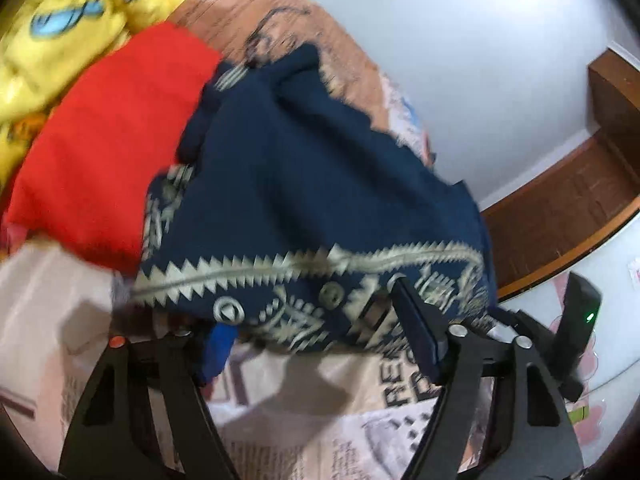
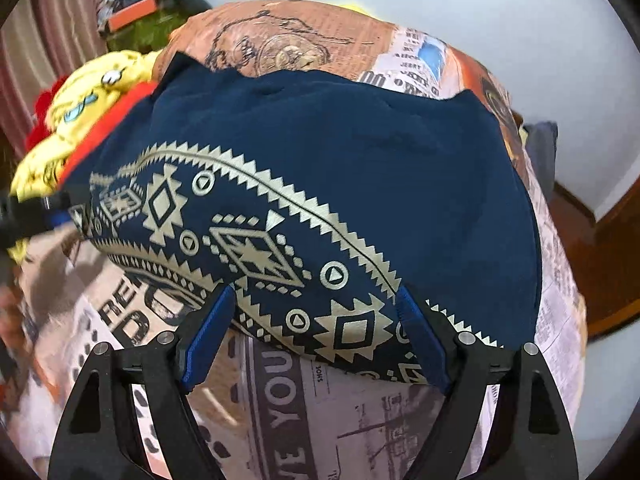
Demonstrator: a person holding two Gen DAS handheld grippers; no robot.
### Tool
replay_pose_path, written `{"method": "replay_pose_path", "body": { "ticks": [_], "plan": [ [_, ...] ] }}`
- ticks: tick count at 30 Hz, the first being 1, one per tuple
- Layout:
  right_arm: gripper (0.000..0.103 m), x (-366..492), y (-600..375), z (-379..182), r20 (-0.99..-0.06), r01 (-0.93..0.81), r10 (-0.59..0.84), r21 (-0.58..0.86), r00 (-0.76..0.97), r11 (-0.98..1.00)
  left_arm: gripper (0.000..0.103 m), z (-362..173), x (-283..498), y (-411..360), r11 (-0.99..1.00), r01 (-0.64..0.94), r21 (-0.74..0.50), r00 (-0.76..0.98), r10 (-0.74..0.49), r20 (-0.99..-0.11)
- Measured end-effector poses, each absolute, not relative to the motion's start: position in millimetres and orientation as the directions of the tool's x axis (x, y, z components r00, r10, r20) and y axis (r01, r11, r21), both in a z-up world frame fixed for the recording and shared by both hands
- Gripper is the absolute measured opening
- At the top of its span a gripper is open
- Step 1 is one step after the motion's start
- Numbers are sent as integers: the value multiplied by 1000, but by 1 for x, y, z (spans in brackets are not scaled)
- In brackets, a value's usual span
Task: Fold large clothes
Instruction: 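Lift the hoodie side with the left tool while the right tool holds the hem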
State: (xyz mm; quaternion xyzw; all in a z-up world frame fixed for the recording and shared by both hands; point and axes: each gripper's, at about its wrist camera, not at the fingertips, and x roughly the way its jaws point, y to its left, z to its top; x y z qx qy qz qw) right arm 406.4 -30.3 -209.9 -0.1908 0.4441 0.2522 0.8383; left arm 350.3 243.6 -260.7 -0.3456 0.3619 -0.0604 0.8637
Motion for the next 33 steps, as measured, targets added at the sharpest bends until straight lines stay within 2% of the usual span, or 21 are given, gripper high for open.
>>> {"method": "replay_pose_path", "body": {
  "ticks": [6, 12, 23, 26, 28, 30, 33],
  "plan": [
    [81, 411, -37, -208, -846, -584, 282, -41, 452, 811, 66, -237, 350, 251, 709, -90, -699, 805, -362, -470],
    [82, 412, -33, -211, -845, -580, 278, -46, 457, 813, 66, -293, 354, 253, 638, -206, -742, 722, -412, -556],
    [82, 413, -35, -211, -844, -578, 285, -35, 454, 815, 66, -281, 381, 260, 611, -151, -777, 803, -383, -457],
    [82, 414, -36, -208, -848, -572, 286, -25, 446, 820, 56, -306, 398, 270, 574, -236, -784, 764, -389, -515],
    [82, 416, -36, -204, -850, -569, 292, -12, 439, 822, 47, -314, 401, 276, 538, -245, -806, 766, -403, -502],
    [82, 417, -38, -194, -842, -564, 314, 15, 439, 826, 34, -306, 399, 276, 555, -240, -797, 781, -377, -498],
    [82, 421, -39, -177, -819, -556, 348, 44, 456, 830, 21, -286, 397, 276, 595, -242, -766, 797, -328, -506]
  ]
}}
